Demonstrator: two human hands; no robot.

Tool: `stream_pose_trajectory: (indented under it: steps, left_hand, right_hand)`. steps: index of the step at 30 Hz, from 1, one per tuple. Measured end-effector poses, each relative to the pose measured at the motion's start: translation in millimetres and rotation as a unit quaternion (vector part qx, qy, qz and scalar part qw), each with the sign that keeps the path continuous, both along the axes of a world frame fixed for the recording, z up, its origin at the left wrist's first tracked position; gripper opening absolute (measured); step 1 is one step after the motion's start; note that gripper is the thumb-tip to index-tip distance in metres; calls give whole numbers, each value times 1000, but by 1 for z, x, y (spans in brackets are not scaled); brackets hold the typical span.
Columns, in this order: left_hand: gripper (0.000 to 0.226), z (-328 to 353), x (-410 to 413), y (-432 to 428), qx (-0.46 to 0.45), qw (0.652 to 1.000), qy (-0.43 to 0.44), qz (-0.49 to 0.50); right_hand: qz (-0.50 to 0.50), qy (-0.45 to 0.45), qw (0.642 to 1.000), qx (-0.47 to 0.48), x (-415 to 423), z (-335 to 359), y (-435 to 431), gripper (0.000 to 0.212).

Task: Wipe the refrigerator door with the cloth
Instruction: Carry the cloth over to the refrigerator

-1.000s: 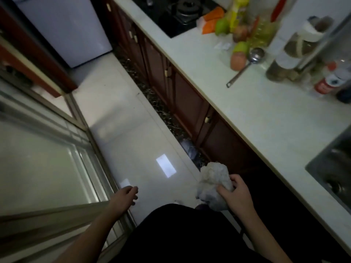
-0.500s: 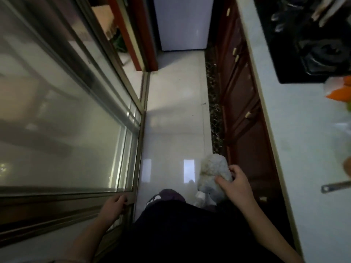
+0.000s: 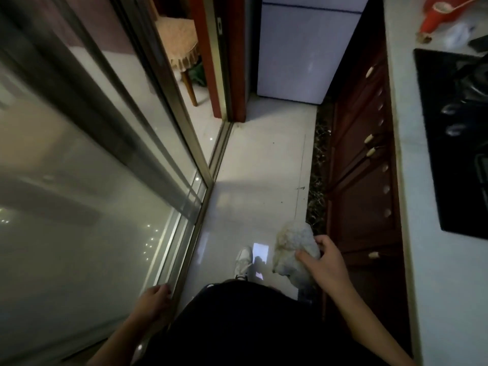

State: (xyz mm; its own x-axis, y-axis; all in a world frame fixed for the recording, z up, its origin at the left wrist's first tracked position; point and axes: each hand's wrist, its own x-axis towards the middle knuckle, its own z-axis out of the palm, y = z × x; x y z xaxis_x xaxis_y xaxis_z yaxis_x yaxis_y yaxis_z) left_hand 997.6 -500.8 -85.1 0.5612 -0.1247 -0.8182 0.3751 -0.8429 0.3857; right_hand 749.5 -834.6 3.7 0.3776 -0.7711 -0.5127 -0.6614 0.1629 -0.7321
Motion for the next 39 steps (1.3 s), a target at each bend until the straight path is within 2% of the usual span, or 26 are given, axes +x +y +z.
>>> stream_pose_trajectory:
  steps: [5, 8, 11, 18, 26, 32, 39]
  left_hand:
    - [47, 10, 66, -114, -18, 991, -4, -131]
    - [30, 27, 93, -191, -53, 987, -9, -153]
    - [25, 26, 122, -262, -75, 979, -19, -190]
    - [26, 13, 182, -372, -62, 984, -20, -169]
    - [30, 18, 228, -432, -20, 995, -11, -94]
    - [34, 5, 288, -479, 7, 999, -4, -41]
    - [31, 5, 403, -624, 2, 994, 12, -105]
  right_hand:
    - [-61, 5, 998, -12, 38, 8, -59, 35]
    - [-96, -3, 995, -9, 50, 9, -96, 32]
    - [-117, -3, 993, -4, 64, 2, -139, 32]
    - [-120, -7, 993, -1, 116, -8, -265, 29]
    - [2, -1, 1000, 11, 230, 0, -413, 28]
    - [41, -9, 999, 22, 321, 1, -498, 28]
    - [-30, 11, 999, -13, 396, 3, -591, 33]
